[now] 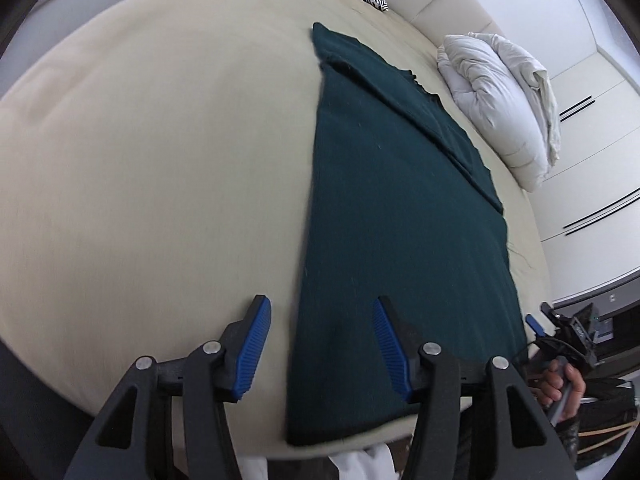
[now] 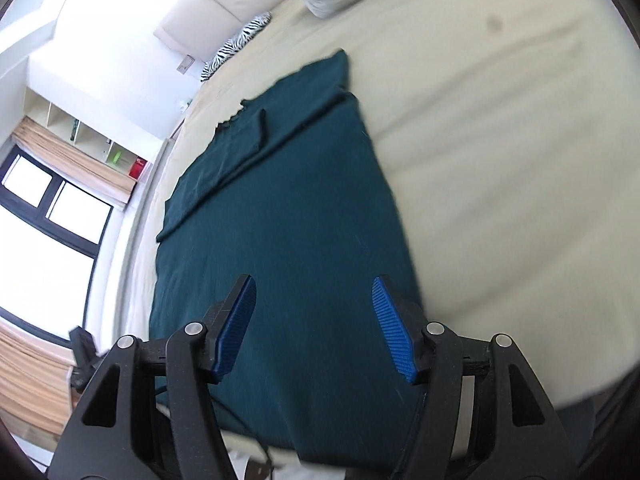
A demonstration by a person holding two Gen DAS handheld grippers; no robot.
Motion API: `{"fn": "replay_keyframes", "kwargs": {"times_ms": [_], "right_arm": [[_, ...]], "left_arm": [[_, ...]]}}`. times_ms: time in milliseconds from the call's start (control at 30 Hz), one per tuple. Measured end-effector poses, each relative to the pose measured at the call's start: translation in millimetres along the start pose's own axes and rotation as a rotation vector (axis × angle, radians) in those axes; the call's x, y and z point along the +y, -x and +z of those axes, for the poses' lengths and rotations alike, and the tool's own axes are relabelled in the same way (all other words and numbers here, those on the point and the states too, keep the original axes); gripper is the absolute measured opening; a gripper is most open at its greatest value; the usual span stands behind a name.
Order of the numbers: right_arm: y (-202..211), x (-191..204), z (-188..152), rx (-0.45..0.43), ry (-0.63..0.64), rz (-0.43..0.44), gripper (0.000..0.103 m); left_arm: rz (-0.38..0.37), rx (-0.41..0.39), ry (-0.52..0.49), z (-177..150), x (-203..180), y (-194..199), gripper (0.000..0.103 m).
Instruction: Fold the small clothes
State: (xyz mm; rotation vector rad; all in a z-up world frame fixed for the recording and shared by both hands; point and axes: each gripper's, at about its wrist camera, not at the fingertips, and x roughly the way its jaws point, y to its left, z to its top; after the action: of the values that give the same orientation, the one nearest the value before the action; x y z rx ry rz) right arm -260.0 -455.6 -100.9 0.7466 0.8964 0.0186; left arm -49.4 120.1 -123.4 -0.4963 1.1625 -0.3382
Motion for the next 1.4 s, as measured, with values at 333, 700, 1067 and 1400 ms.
{"fn": "replay_keyframes", "kwargs": {"times_ms": [333, 700, 1067, 1400], "right_arm": [[28, -41, -38, 0.058, -0.113, 0.071, 0.060], [32, -65, -48, 0.153, -0.223, 0.140, 0.059], [30, -62, -50, 0.225, -0.213, 0.096, 0.050], [22, -62, -52, 0.261, -0.188, 0.091, 0.027]], "left_arm": [[-0.215, 0.147, 0.167, -13, 31, -3, 0.056], [-0.281, 0.184, 0.232, -20, 42, -7, 0.032], [-0.253, 0.184, 0.212, -22, 40, -7, 0.008], [-0.246, 0.147, 0.172, -23, 33, 1, 0.007]]}}
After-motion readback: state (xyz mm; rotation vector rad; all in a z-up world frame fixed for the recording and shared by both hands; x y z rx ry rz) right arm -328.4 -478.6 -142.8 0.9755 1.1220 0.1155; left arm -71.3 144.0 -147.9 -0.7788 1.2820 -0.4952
